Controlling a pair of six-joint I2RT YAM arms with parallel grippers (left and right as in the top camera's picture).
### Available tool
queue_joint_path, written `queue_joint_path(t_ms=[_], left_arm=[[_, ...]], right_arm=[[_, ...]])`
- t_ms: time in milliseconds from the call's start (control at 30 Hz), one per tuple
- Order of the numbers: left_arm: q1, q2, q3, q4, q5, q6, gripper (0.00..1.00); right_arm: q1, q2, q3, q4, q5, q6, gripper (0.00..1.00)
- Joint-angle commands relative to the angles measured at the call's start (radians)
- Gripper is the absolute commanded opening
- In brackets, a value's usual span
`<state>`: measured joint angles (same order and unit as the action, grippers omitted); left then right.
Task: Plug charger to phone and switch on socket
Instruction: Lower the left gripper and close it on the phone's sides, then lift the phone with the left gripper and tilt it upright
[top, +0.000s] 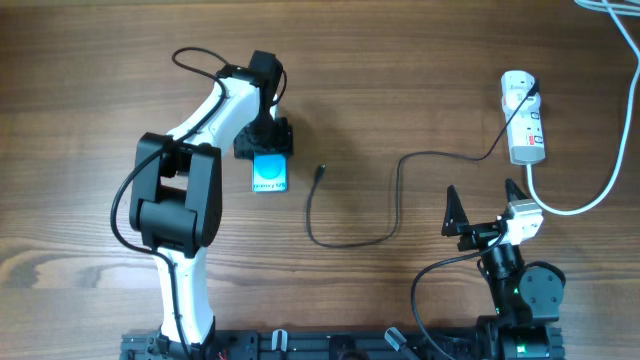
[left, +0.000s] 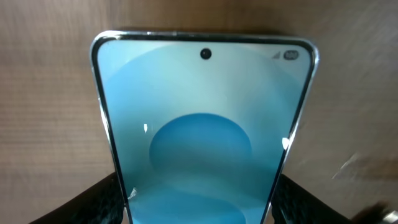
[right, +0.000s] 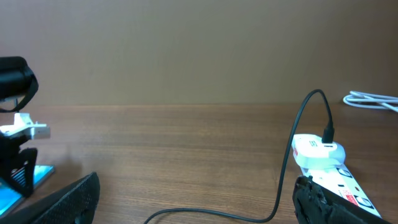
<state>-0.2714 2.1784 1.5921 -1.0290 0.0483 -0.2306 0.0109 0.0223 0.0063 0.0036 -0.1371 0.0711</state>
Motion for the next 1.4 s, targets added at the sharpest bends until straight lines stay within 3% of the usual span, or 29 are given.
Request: queue_joint_path(t_ms=[0, 167, 233, 267, 400, 533, 700, 900, 1367], left_arm=[[-0.003, 0.017, -0.024, -0.054, 0.002, -0.025, 0.72], [-0.003, 0.017, -0.024, -0.062, -0.099, -0.126, 0.78], [-0.003, 0.002, -0.024, -0.046, -0.098, -0.126, 0.96], [0.0, -0.05, -0.024, -0.033, -0.098, -0.126, 1.0], [0.002, -0.164, -0.024, -0.035, -0.097, -0.126, 1.0], [0.0, -0.153, -0.045, -0.037, -0.068, -0.126, 1.0], [-0.002, -0.149, -0.243, 0.174, -0.064, -0.175, 1.0], [-0.003, -0.149, -0.252, 0.237, -0.064, -0.174, 1.0], [-0.005, -0.149, -0.252, 0.212, -0.068, -0.167, 1.0]], right_arm=[[0.003, -0.004, -0.001, 0.004, 0.01, 0.009, 1.0], [0.003, -0.004, -0.001, 0.004, 0.01, 0.009, 1.0], [0.003, -0.004, -0.001, 0.004, 0.01, 0.009, 0.99], [0.003, -0.004, -0.001, 0.004, 0.01, 0.009, 1.0], [0.003, -0.004, -0.001, 0.004, 0.01, 0.008, 1.0], [0.003, -0.004, -0.001, 0.004, 0.01, 0.009, 1.0], [0.003, -0.004, -0.001, 0.004, 0.01, 0.008, 1.0], [0.003, -0.004, -0.001, 0.004, 0.01, 0.009, 1.0], [0.003, -0.004, -0.001, 0.004, 0.01, 0.009, 0.99]])
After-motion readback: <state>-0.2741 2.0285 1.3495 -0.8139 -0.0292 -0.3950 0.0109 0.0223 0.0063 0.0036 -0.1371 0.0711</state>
